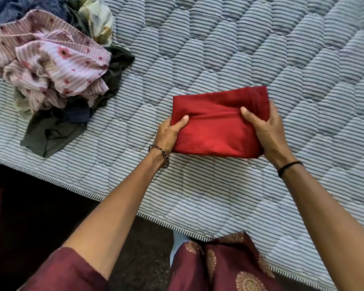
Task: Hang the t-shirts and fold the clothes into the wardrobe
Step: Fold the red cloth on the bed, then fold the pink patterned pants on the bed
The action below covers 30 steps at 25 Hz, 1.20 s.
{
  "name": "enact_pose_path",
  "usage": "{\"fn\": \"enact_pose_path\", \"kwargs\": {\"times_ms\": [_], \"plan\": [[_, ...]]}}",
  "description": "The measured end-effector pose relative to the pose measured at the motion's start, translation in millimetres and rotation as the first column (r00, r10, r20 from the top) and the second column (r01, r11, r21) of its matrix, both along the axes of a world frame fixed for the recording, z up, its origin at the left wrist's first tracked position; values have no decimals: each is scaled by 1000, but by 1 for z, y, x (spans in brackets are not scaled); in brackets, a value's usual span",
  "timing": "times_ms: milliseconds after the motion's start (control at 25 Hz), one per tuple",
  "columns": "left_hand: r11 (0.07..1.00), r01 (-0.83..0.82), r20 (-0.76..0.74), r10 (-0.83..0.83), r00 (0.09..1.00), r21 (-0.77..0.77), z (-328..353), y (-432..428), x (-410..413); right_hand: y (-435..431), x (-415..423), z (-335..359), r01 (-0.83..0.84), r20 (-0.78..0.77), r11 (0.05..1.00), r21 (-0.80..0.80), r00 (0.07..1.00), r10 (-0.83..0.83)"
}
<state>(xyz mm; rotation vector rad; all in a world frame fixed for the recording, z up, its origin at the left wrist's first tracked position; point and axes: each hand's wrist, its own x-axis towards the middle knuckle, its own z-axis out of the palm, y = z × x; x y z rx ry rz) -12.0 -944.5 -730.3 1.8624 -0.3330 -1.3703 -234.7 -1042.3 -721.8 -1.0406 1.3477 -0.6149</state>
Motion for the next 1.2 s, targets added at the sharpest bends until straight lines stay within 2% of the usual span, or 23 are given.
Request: {"fn": "enact_pose_path", "kwargs": {"times_ms": [120,200,280,320,400,480,560,640,680,720,800,1000,1200], "plan": [[995,-3,-36,-1,999,-103,5,-14,-19,-13,-17,9,53,-97,989,-137,993,-67],[979,204,46,-205,978,19,-2,-24,-29,-21,-28,7,39,-319,979,-198,942,-102],[843,437,209,-510,834,315,-13,-26,-33,-26,-39,-1,-19,-602,977,-212,790,-115],[797,431,324,-578,749,424,-16,-26,-35,-26,-42,-5,-59,-687,970,-234,716,-122],[827,357,571,-560,601,435,-10,-29,-43,-23,-41,-6,-147,-755,938,-313,637,-152],[838,402,744,-526,412,370,-5,-31,-51,-17,-34,-7,-260,-775,878,-402,607,-175],[745,554,791,-566,232,371,-9,-30,-55,-9,-27,-15,-369,-787,818,-443,596,-158],[568,684,736,-674,67,458,-18,-29,-51,-4,-23,-28,-466,-815,795,-388,576,-60],[487,716,689,-725,13,499,-23,-30,-49,-2,-24,-35,-501,-826,796,-341,563,0],[439,734,645,-764,1,519,-26,-31,-49,-2,-27,-41,-526,-835,797,-297,548,51],[425,739,597,-801,38,523,-30,-35,-50,-2,-32,-47,-562,-848,784,-264,522,89],[515,710,646,-755,111,481,-13,-35,-53,1,-22,-26,-566,-848,775,-282,524,74],[612,635,661,-722,205,472,27,-14,-27,18,23,5,-683,-853,666,-299,505,134]]}}
